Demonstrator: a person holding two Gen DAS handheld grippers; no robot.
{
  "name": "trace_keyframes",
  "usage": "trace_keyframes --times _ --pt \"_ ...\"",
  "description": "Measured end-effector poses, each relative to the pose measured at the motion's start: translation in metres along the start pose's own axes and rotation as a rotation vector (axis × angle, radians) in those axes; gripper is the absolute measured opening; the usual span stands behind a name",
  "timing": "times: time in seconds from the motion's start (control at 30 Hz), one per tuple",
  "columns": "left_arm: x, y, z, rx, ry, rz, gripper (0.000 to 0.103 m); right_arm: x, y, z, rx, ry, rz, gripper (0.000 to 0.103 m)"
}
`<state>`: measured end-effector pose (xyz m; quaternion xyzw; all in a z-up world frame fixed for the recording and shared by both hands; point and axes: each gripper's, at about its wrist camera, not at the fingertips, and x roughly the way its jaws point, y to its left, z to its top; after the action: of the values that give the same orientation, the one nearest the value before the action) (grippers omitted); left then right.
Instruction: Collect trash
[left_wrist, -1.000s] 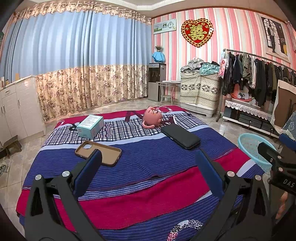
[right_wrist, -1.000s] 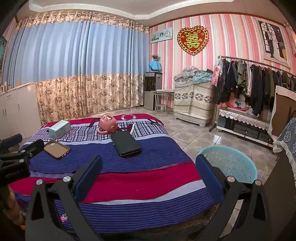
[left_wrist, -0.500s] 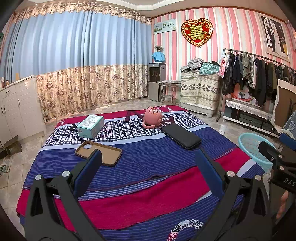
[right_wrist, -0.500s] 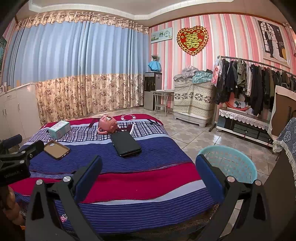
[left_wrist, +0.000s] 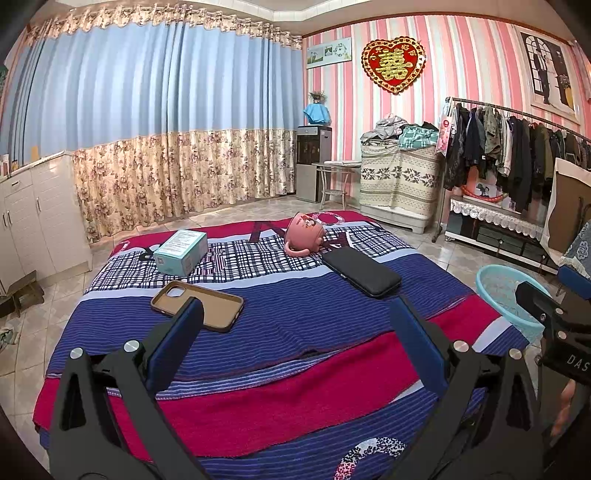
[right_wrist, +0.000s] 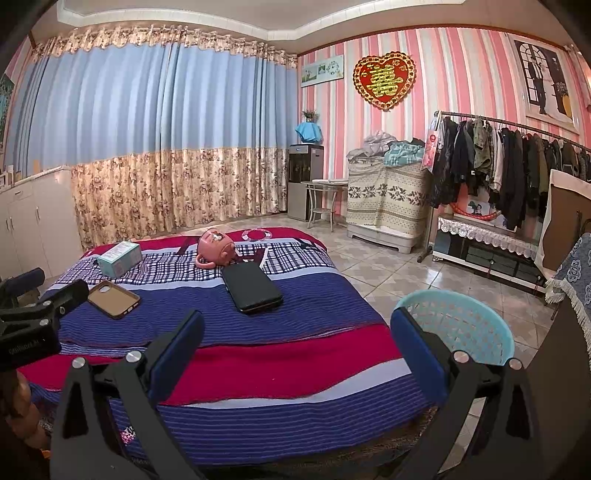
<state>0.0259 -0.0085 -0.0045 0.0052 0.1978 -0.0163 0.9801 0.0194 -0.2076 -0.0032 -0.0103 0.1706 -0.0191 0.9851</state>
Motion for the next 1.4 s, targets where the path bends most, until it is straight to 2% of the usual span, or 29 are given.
trace_keyframes --times 1.4 --pt "-0.003 0.005 0.013 0.0 -0.003 0.005 0.098 -0.001 0.0 0.0 0.004 0.001 0.0 0.098"
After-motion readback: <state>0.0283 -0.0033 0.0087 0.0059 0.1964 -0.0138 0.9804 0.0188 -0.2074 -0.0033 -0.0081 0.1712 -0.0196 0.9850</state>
